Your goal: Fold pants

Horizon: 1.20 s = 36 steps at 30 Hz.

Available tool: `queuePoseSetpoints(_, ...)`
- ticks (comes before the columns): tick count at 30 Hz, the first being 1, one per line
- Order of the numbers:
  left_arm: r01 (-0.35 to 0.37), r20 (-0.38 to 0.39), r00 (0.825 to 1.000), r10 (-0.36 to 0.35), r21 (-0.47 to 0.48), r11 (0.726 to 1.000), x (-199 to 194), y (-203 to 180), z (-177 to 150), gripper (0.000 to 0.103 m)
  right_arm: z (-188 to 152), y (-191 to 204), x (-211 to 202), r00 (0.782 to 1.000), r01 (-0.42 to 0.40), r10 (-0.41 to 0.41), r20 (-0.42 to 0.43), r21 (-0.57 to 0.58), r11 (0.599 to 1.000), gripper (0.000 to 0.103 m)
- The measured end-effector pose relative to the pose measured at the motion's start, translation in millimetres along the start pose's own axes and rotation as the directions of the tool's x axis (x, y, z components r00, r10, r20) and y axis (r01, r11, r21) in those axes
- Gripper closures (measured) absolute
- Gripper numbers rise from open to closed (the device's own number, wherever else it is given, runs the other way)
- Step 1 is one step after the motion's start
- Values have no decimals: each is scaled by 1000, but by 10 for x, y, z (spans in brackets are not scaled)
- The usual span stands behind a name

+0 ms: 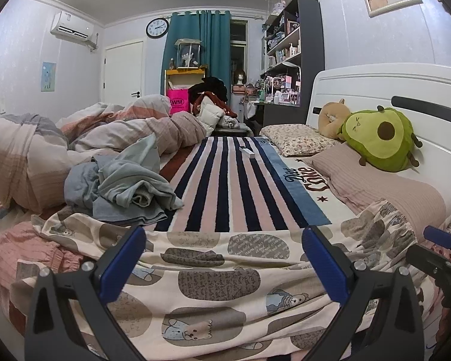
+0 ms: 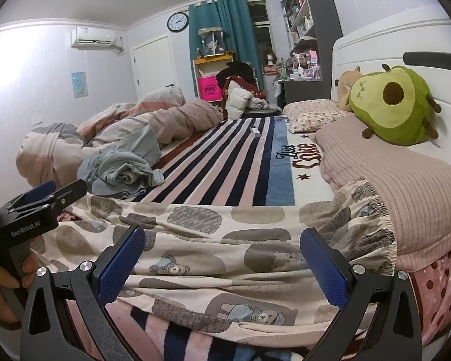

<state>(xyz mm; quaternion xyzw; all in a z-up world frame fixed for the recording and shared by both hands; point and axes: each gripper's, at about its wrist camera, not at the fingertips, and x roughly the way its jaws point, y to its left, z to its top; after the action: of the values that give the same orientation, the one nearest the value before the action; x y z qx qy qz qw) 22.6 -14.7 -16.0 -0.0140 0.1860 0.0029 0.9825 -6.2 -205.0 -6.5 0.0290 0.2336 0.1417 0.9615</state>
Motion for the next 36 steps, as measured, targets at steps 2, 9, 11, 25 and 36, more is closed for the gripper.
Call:
queuePoseSetpoints(2, -5, 7, 1000, 5, 6, 1000, -13, -11, -2, 1, -5, -1, -8, 1000, 1, -1, 2, 1, 1000, 0)
queuePoseSetpoints(9, -21, 7, 1000, 21, 29, 999, -13, -51, -2, 1, -16, -12, -11, 1000, -5, 5, 3, 5, 1000, 0)
queuePoseSetpoints(11, -18, 6, 1000, 18, 28, 999, -15, -48, -5, 1, -16, -13, -26, 1000, -5, 5, 3, 5, 1000, 0)
queuePoseSetpoints(25, -11, 2, 1000, 11, 25, 1000, 15, -19, -12, 1, -23, 0, -34, 1000, -8, 8, -3, 18, 1000, 0)
queuePoseSetpoints(36, 65, -1, 998, -65, -6, 998, -1, 25, -15, 1, -58, 37, -35, 999, 33, -33, 39, 21, 999, 0)
